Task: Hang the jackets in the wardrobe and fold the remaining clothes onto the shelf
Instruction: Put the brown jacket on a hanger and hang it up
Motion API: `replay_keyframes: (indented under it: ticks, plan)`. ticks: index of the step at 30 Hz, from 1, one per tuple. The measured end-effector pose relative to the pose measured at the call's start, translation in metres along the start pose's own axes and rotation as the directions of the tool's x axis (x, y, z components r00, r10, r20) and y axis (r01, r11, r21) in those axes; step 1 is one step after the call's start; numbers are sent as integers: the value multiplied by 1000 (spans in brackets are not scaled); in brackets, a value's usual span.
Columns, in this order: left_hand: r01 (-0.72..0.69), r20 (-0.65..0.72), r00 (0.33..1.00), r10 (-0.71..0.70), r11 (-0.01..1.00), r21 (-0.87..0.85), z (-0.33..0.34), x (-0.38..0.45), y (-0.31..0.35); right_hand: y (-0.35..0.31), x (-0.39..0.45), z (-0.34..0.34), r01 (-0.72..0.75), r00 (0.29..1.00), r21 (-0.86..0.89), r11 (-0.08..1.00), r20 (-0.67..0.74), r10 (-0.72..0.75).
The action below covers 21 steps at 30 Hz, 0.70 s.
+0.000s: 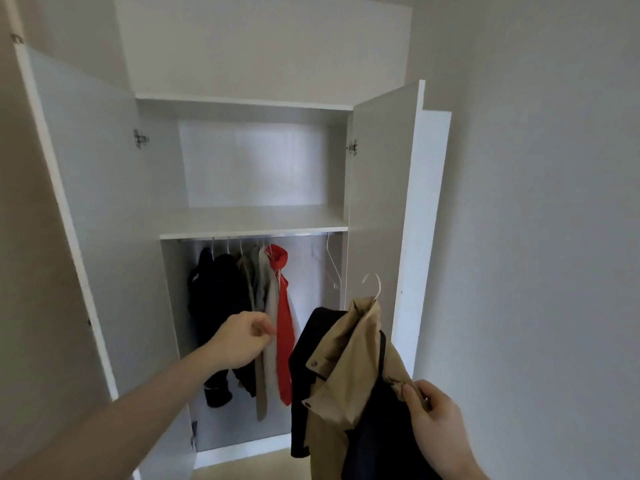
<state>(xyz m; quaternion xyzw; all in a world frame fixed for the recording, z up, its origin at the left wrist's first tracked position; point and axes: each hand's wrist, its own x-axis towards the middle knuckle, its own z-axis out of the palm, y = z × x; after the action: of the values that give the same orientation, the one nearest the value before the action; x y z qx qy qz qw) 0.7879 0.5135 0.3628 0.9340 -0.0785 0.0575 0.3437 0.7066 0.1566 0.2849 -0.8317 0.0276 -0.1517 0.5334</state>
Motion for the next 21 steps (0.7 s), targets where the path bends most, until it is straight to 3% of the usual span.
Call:
replay_keyframes:
  ticks: [8, 21]
  plan:
    - [49, -119, 992, -40, 996, 80, -7, 48, -21, 9, 101, 41, 23, 995, -28, 999, 95, -20]
    - [-65, -154, 984, 93, 982, 175, -57, 205, -70, 9, 228, 133, -57, 998, -26, 998, -28, 57]
